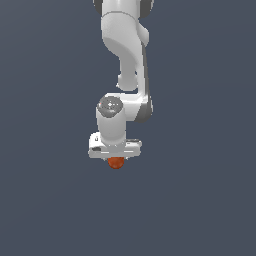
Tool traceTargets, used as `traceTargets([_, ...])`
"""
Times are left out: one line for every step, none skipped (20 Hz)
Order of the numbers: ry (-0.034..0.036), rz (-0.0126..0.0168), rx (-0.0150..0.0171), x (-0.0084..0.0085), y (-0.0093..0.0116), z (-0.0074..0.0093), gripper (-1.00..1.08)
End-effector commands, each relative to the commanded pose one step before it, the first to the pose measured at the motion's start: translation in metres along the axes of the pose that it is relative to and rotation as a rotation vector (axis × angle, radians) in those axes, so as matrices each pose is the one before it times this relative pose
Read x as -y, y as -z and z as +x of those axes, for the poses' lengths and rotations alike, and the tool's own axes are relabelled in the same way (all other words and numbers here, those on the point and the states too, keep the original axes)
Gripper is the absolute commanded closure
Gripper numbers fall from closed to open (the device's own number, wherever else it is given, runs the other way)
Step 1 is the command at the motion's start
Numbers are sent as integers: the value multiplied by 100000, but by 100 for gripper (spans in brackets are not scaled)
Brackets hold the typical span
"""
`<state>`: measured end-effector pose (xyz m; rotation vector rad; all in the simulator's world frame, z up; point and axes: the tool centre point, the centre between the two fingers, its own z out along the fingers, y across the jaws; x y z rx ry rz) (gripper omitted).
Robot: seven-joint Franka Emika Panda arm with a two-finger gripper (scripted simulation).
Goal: Pick up the object and move it to a goal position.
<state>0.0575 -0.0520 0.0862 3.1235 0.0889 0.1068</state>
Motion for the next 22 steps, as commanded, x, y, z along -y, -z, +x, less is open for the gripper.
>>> traceTargets([-3084,-1455,-5507,-2006,3116,1824,108])
traceTargets([-1497,-684,-2554,-952,1432,879,108])
traceTargets([-1627,-743,-2776,-1035,1558,953,108])
traceTargets([-1752,-799,-2988,-1113,1678,1023,108])
traceTargets([-1870,-852,-3190,-1188,1792,1088,108])
traceTargets([-1960,-892,-3343,-1244,1877,1137,108])
traceTargets([-1899,-863,-3238,-1204,1817,1102,108])
traceTargets([-1802,-817,-3071,-1141,1721,1045,108])
traceTargets([-1697,-768,-2891,-1073,1619,984,108])
traceTargets([-1582,-714,-2691,-998,1505,916,108])
traceTargets([-1446,-651,-2458,-911,1373,837,108])
traceTargets([-1302,-585,-2211,-820,1234,753,108])
traceTargets([-1162,-521,-1971,-731,1099,672,108])
traceTargets([-1024,-458,-1735,-643,966,591,108])
traceTargets([-890,-398,-1506,-558,838,512,108])
traceTargets([-759,-338,-1281,-475,712,435,108])
traceTargets([-632,-281,-1064,-395,591,360,108])
traceTargets([-511,-226,-858,-319,477,288,108])
traceTargets([-391,-172,-654,-243,363,219,108])
traceTargets([-275,-121,-459,-170,254,153,108])
traceTargets([-166,-73,-277,-104,155,90,108])
traceTargets([-60,-26,-100,-39,59,30,108])
